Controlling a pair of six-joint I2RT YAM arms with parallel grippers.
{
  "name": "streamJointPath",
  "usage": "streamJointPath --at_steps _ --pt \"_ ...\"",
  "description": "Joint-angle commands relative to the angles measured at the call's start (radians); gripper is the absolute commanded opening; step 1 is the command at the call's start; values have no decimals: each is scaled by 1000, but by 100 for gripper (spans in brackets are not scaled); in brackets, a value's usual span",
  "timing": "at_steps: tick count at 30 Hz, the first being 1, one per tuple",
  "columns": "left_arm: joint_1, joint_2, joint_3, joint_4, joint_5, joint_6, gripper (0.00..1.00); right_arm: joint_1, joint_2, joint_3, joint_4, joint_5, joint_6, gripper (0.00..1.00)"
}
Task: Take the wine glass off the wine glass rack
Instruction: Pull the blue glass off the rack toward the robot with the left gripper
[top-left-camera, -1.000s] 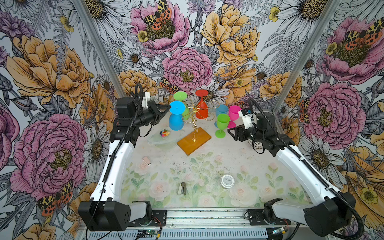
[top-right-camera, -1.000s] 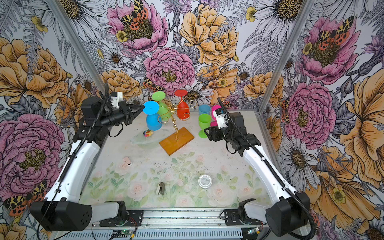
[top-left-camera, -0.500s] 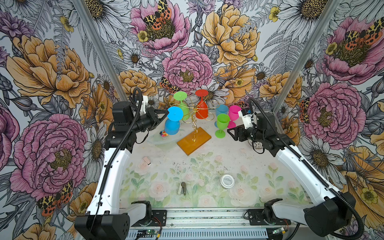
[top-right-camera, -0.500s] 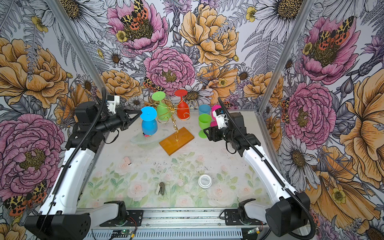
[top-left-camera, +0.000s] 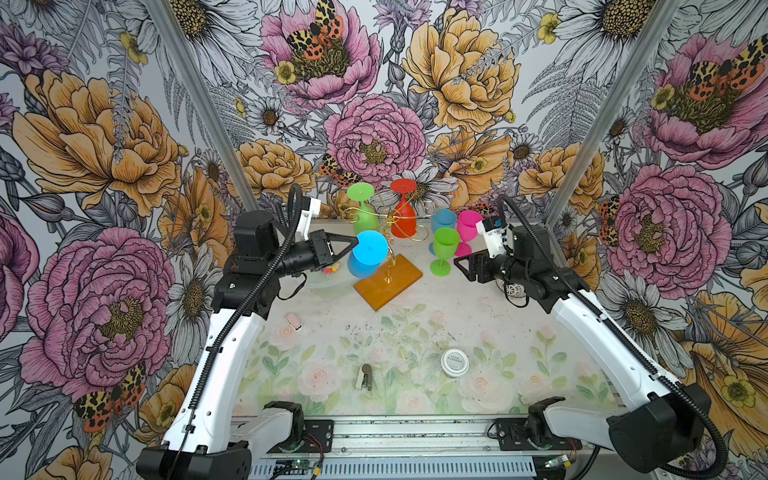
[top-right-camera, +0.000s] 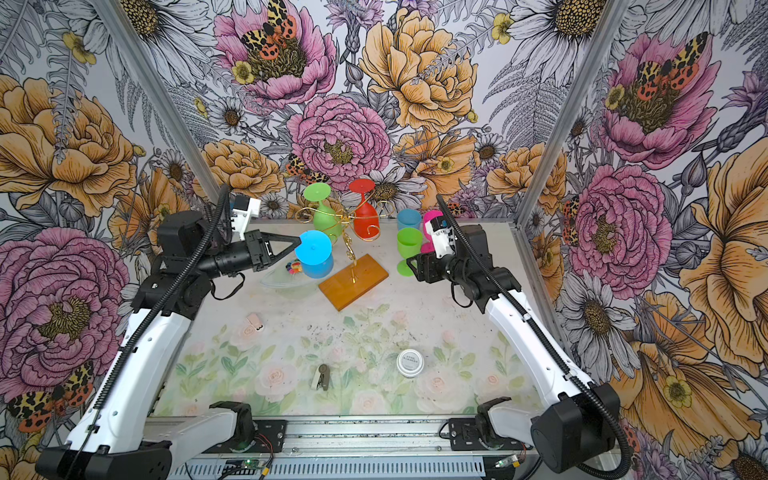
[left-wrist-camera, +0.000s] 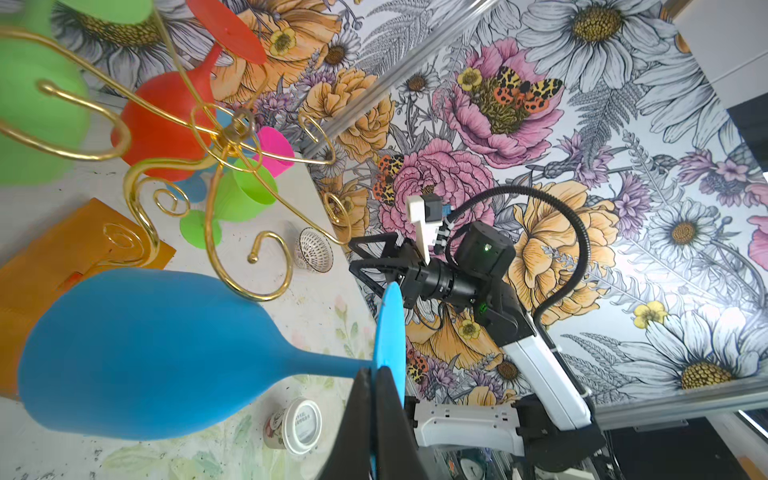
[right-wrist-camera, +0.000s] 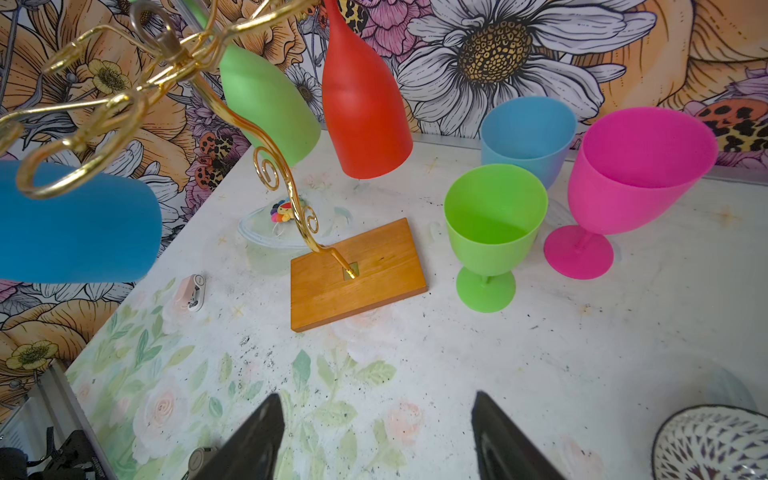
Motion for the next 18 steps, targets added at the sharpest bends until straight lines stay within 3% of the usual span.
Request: streamJointPath --at_steps 1,6,18 --pt "-49 -20 -9 -27 29 85 0 -4 -1 20 18 -11 17 72" --pt "-137 -29 -8 -37 -9 147 0 -4 3 21 20 -5 29 72" --pt "-470 -30 -4 -38 -338 435 0 -2 23 94 -84 95 72 72"
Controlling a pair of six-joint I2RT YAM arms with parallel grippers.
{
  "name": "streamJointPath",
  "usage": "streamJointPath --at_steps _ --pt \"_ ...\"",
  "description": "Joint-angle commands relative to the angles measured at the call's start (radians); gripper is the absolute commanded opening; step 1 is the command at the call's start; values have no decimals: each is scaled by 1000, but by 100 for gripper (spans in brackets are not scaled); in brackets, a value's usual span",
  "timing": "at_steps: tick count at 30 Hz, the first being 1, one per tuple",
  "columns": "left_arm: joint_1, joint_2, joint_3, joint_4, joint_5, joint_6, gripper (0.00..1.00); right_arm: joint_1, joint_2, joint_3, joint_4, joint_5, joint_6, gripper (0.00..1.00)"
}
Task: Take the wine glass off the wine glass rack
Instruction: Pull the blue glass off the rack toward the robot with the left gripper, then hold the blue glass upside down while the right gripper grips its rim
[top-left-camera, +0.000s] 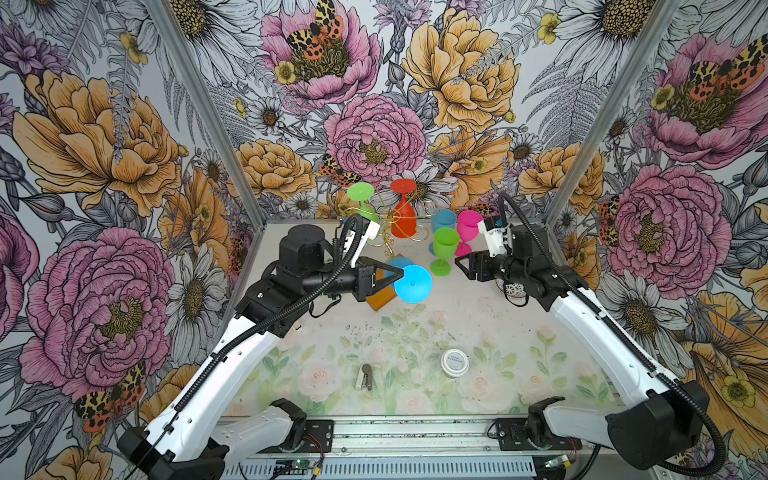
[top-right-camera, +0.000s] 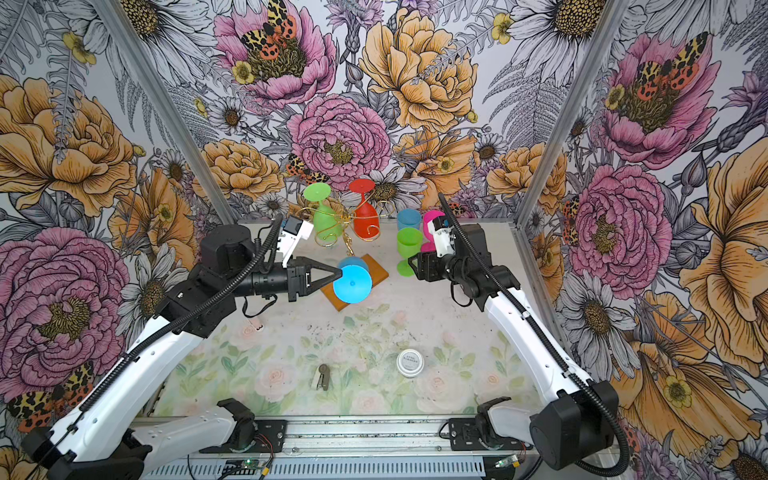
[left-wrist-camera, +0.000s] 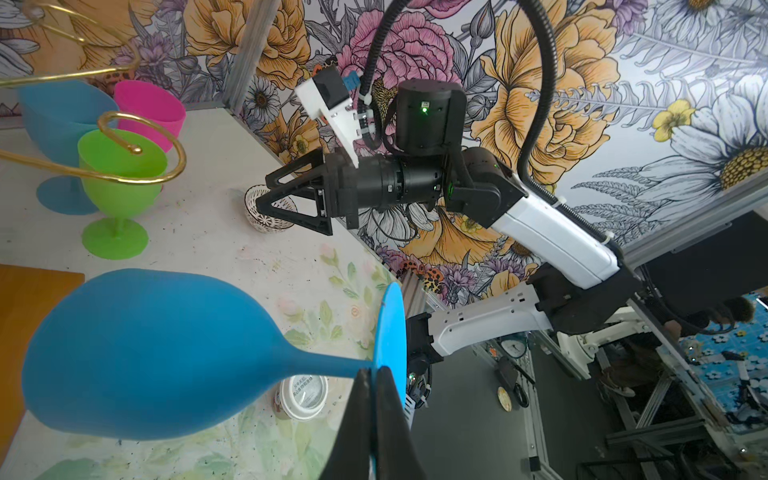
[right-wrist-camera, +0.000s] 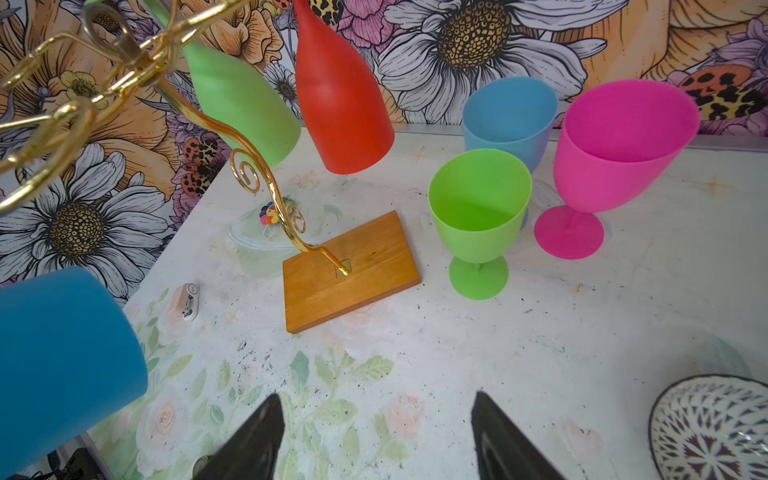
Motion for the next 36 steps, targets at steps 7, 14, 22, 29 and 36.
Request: streamJointPath --at_steps 7,14,22,29,36 --pt "-197 15 -17 1 -281 302 0 -3 38 126 -127 79 32 72" --pt "-321 28 -67 2 -425 507 0 -3 66 175 -196 64 38 72" --pt "-425 36 -141 2 -572 727 0 -2 95 229 -269 27 28 72" --pt "-461 14 -221 8 -668 893 0 -3 135 266 -303 -20 19 72" --pt "-493 -2 -286 16 -789 1020 0 -1 189 324 -337 -87 19 72"
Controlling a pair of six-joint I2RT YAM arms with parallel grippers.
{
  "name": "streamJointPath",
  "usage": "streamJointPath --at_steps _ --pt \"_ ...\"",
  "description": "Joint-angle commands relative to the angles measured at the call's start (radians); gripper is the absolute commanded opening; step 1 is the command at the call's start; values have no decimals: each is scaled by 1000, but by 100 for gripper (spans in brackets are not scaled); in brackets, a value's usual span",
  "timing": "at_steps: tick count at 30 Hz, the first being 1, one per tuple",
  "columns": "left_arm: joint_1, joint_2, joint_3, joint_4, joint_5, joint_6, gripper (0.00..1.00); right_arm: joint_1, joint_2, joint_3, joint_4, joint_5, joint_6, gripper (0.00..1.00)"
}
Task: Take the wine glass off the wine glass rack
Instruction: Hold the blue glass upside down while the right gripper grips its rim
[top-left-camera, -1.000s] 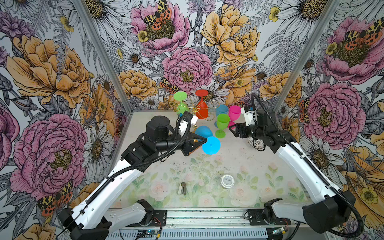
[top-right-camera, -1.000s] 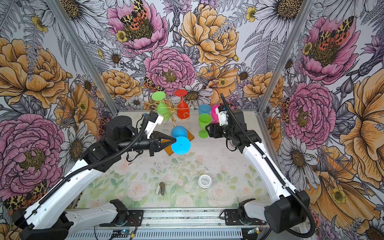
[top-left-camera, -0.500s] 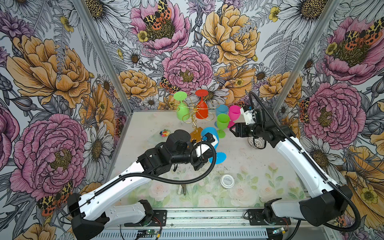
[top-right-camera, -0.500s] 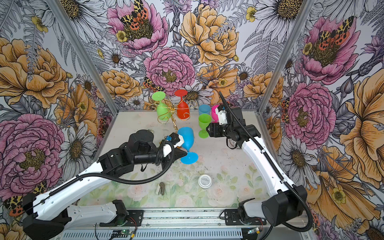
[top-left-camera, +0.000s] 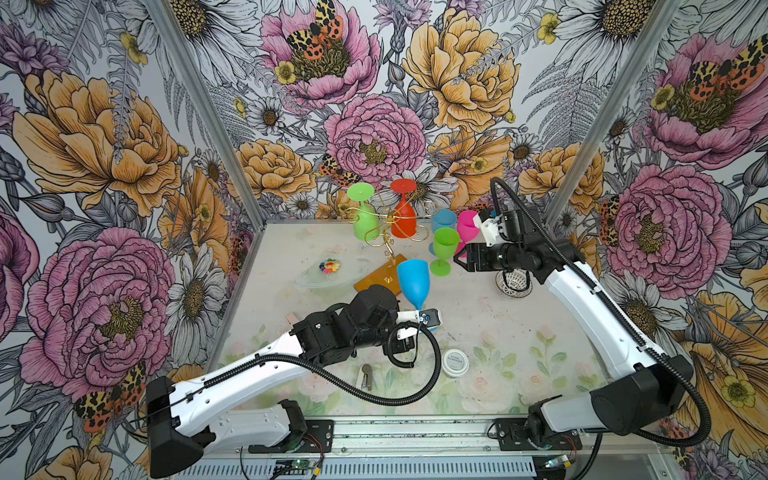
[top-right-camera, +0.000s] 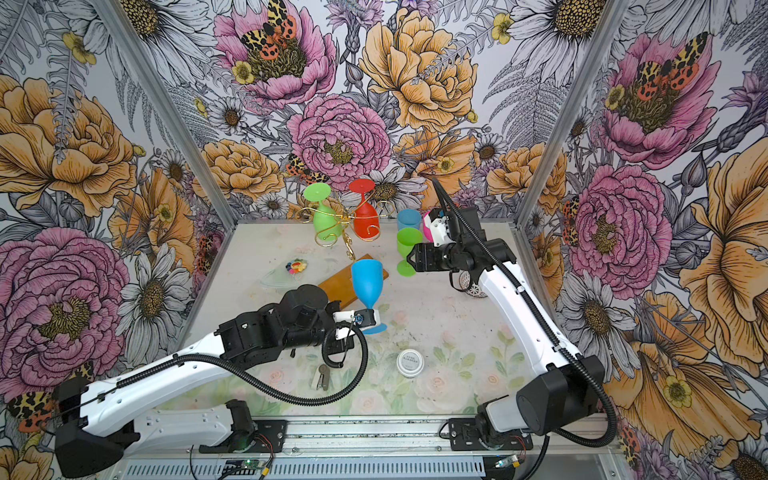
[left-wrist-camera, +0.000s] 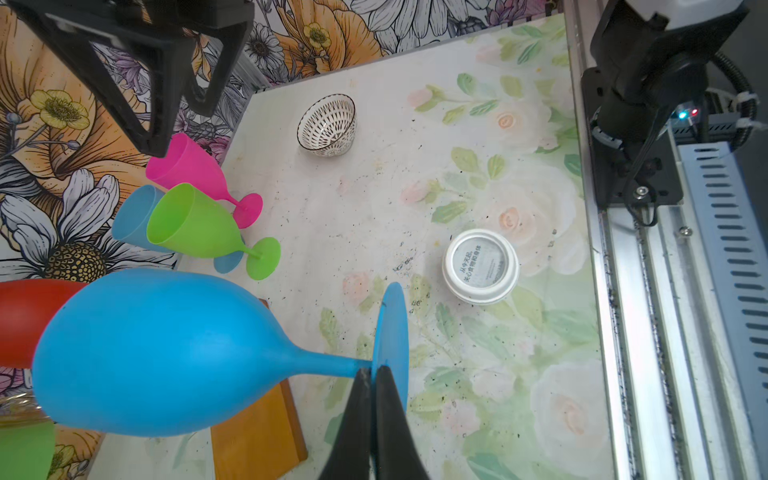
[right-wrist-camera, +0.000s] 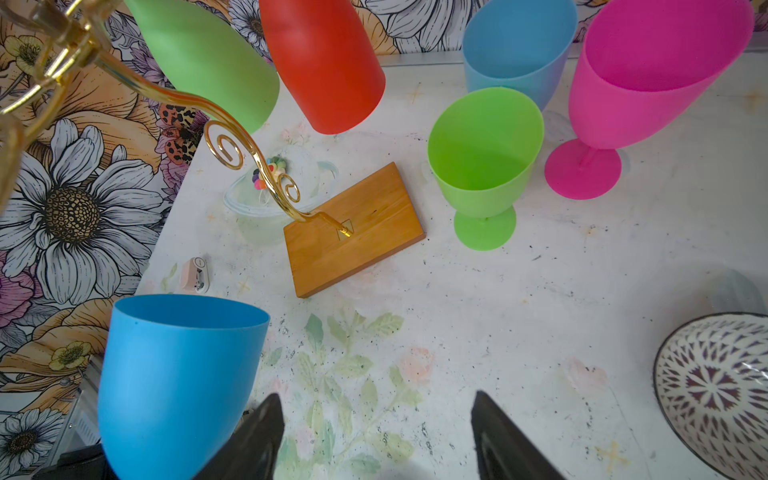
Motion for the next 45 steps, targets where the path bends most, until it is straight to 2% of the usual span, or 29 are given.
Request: streamJointPath --at_steps 1,8,9,20,29,45 --pt "-19 -27 -25 24 -103 115 0 -1 27 56 -27 -54 -4 72" --pt "-89 -37 -124 83 -208 295 0 3 71 116 -56 -127 -5 72" --pt "-96 -36 -138 97 -250 317 0 3 76 124 -60 -137 -5 72" --pt "-132 -53 -262 276 -393 522 0 11 108 153 -94 -274 -22 72" --pt "-166 -64 -372 450 -478 709 0 12 127 179 -108 -333 -25 71" --pt "-195 -47 -411 531 -540 833 0 18 162 179 -120 -342 -34 69"
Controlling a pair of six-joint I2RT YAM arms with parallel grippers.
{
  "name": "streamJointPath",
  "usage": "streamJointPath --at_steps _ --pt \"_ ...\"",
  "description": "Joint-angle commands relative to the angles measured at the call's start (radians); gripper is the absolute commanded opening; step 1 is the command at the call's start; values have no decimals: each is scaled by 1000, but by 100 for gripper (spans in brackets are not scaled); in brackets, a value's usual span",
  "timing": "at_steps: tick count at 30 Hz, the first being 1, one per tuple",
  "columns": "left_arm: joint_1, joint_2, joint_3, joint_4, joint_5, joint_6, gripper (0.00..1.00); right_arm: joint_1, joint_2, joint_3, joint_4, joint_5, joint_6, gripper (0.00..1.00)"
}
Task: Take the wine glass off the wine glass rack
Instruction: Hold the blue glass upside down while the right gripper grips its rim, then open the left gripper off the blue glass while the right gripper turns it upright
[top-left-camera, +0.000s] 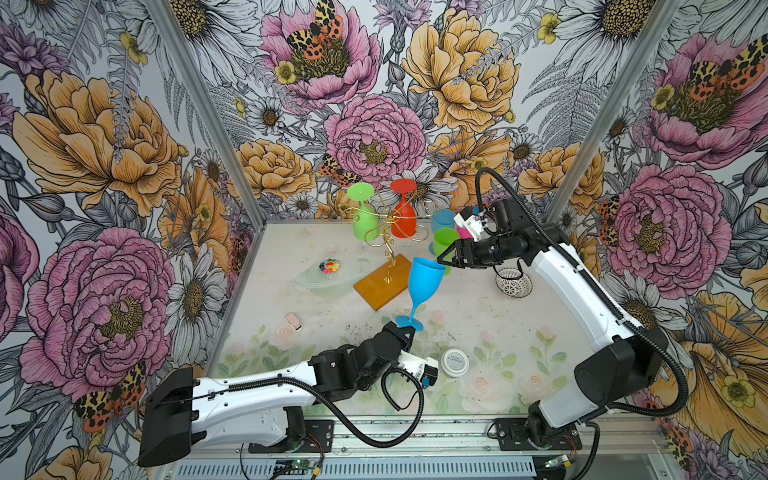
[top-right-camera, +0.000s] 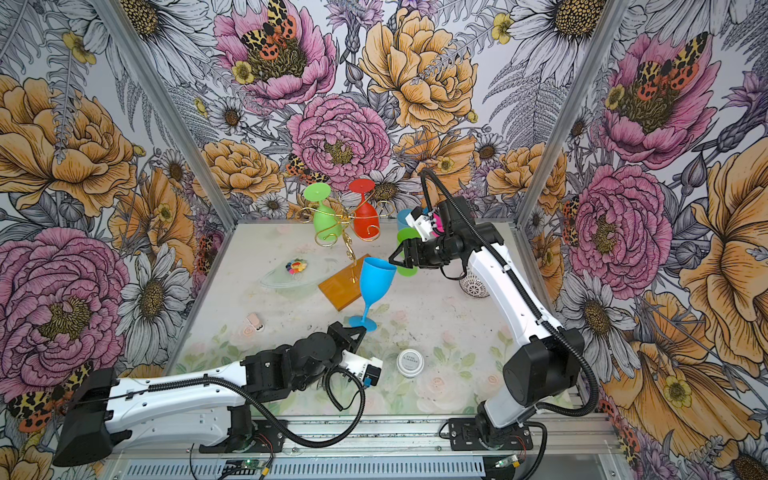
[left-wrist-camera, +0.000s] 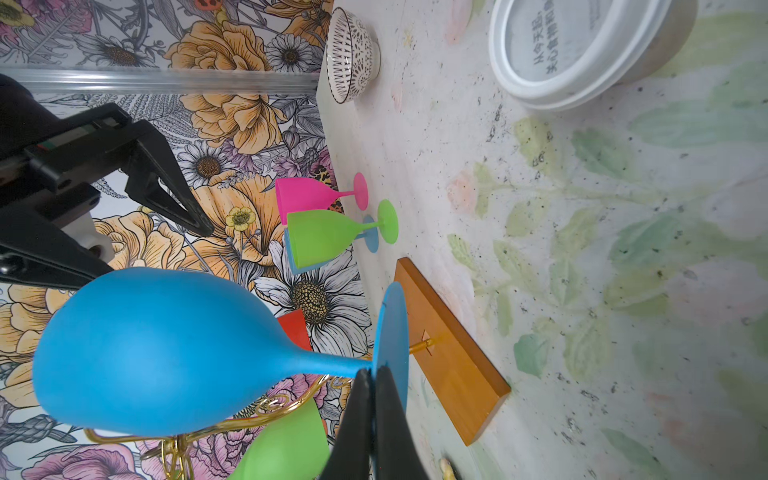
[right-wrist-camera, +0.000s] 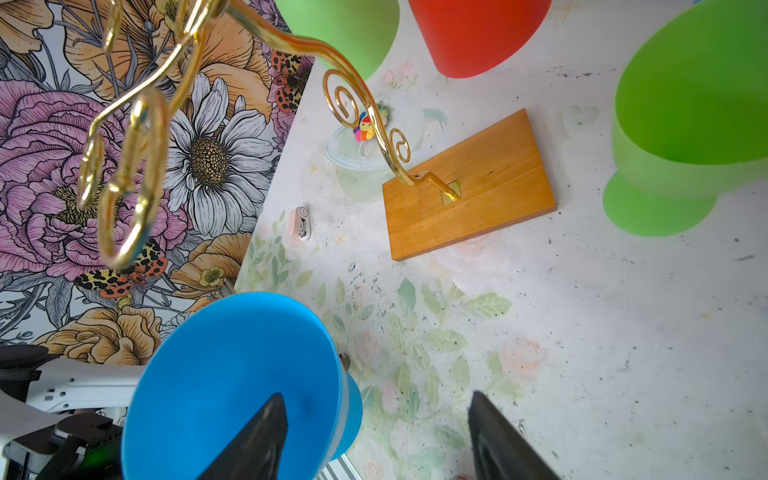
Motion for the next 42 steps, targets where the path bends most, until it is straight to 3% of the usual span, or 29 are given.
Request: streamJointPath --at_steps 1,14,23,34,42 --pt "-9 1 -9 50 -36 38 0 9 15 31 -1 -20 -14 68" --pt "-14 50 -22 146 -81 112 0 14 37 26 -3 -66 -17 56" --pt "-14 61 -27 158 -94 118 0 15 43 18 -6 -70 -22 34" --pt "-13 64 -34 161 -97 106 0 14 34 9 -7 -70 -33 15" --pt "-13 69 -43 160 -96 74 13 9 28 14 -8 -29 -38 7"
